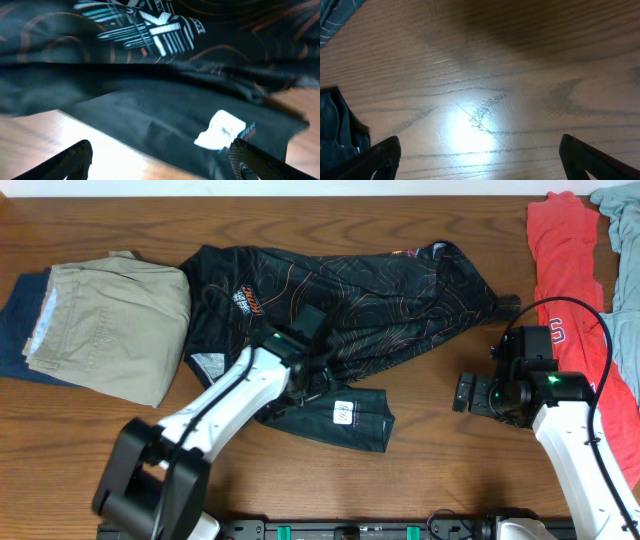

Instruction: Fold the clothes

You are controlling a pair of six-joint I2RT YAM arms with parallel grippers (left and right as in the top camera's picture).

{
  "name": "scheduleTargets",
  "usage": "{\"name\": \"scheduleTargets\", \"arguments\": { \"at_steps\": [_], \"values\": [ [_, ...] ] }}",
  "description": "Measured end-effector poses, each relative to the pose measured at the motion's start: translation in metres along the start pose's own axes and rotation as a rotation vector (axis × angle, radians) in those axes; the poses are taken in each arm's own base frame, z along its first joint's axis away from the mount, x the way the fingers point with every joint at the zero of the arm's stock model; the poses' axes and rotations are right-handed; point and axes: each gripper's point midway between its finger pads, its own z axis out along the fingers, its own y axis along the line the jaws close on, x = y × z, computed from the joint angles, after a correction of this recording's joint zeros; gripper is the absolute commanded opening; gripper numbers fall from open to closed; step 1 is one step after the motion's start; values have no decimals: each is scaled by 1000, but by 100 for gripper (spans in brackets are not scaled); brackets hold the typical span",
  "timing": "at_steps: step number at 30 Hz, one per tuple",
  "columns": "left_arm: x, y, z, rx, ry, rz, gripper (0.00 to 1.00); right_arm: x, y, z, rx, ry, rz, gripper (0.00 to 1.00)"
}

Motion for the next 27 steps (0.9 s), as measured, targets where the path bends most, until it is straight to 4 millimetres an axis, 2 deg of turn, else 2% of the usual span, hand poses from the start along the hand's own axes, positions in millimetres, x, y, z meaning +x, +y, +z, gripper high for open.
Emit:
{"name": "scheduleTargets", "arguments": {
  "at_steps": [9, 15, 17, 18, 21, 23, 25, 26, 27],
  "values": [
    [-5, -2, 35, -41, 24, -84, 87, 0, 0, 0, 0, 0, 0, 99],
    [-5, 0, 42, -58, 33, -105, 66, 0, 0, 0, 0, 1, 0, 99],
    [-5, -1, 42, -56, 31, -107, 55, 0, 0, 0, 0, 1, 0, 99],
    [-5, -1, 42, -57, 31, -106, 45, 0, 0, 0, 0, 1, 0, 99],
    [-5, -1, 42, -56, 31, -107, 32, 1, 0, 0, 1, 4, 0, 99],
    [-5, -1, 42, -57, 32, -103, 34, 1, 0, 0, 1, 4, 0, 99],
    [-5, -1, 42, -56, 32, -98, 59, 1, 0, 0, 1, 4, 0, 99],
    [-5, -1, 42, -56, 32, -99, 66, 1, 0, 0, 1, 4, 0, 99],
    [-5, -1, 42, -54, 31, -103, 69, 1, 0, 0, 1, 4, 0, 99]
  ]
}}
